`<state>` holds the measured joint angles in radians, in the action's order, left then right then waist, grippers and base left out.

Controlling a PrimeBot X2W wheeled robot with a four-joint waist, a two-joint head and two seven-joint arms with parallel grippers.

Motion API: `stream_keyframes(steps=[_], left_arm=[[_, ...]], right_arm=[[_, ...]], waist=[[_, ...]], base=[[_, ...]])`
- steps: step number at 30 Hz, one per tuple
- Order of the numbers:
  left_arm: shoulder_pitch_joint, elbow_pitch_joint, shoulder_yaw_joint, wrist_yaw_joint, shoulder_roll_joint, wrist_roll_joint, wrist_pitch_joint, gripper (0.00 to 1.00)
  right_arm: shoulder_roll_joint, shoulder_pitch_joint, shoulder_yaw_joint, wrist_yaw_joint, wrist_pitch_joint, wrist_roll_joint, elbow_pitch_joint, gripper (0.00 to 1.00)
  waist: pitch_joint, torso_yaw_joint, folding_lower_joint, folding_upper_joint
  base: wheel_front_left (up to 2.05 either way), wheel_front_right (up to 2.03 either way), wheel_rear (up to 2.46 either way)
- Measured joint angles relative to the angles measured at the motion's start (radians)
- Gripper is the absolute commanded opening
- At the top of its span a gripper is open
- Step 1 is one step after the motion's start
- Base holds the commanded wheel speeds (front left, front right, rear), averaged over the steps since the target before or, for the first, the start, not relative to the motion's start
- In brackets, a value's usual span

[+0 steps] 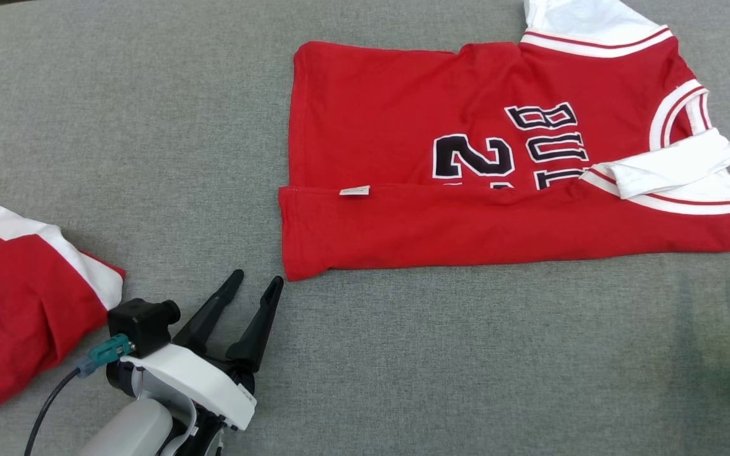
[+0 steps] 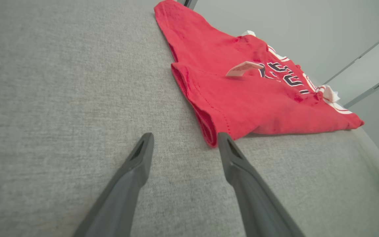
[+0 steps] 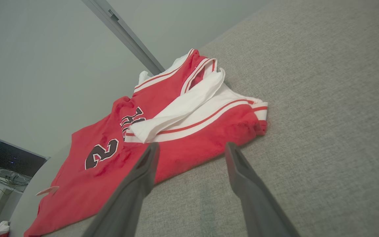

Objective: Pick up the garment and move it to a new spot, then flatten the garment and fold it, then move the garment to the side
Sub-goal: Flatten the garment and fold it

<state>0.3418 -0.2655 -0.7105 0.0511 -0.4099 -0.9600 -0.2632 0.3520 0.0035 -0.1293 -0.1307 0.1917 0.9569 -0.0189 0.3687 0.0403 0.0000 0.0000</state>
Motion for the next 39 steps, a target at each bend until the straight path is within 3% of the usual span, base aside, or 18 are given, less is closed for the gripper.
stream_keyframes(steps=[19, 20, 21, 24, 30, 39], left_arm=[[0.087, -0.099, -0.068, 0.058, 0.018, 0.008, 0.044, 1.0], [0.09, -0.095, -0.074, 0.06, 0.016, 0.006, 0.052, 0.87], [0.093, -0.091, -0.081, 0.062, 0.013, 0.006, 0.054, 0.53], [0.094, -0.078, -0.092, 0.066, 0.006, -0.01, 0.062, 0.0], [0.093, -0.036, -0.117, 0.071, -0.018, -0.042, 0.069, 0.0], [0.096, 0.015, -0.147, 0.075, -0.056, -0.072, 0.063, 0.0]], right_arm=[[0.086, -0.044, 0.131, 0.0, -0.124, 0.092, 0.104, 1.0], [0.089, -0.045, 0.136, 0.0, -0.131, 0.095, 0.107, 1.0], [0.094, -0.045, 0.139, 0.0, -0.132, 0.099, 0.111, 1.0], [0.103, -0.061, 0.152, 0.0, -0.141, 0.106, 0.128, 1.0], [0.133, -0.129, 0.198, 0.0, -0.139, 0.086, 0.194, 1.0], [0.141, -0.285, 0.213, 0.0, -0.112, -0.03, 0.439, 1.0]], waist=[[0.003, -0.05, 0.0, 0.0], [0.004, -0.05, 0.0, 0.0], [0.005, -0.05, 0.0, 0.0], [0.006, -0.049, 0.0, 0.0], [0.013, -0.048, 0.0, 0.0], [0.016, -0.029, 0.0, 0.0]], base=[[0.0, 0.0, 0.0], [0.0, 0.0, 0.0], [0.0, 0.0, 0.0], [0.0, 0.0, 0.0], [0.0, 0.0, 0.0], [0.0, 0.0, 0.0]])
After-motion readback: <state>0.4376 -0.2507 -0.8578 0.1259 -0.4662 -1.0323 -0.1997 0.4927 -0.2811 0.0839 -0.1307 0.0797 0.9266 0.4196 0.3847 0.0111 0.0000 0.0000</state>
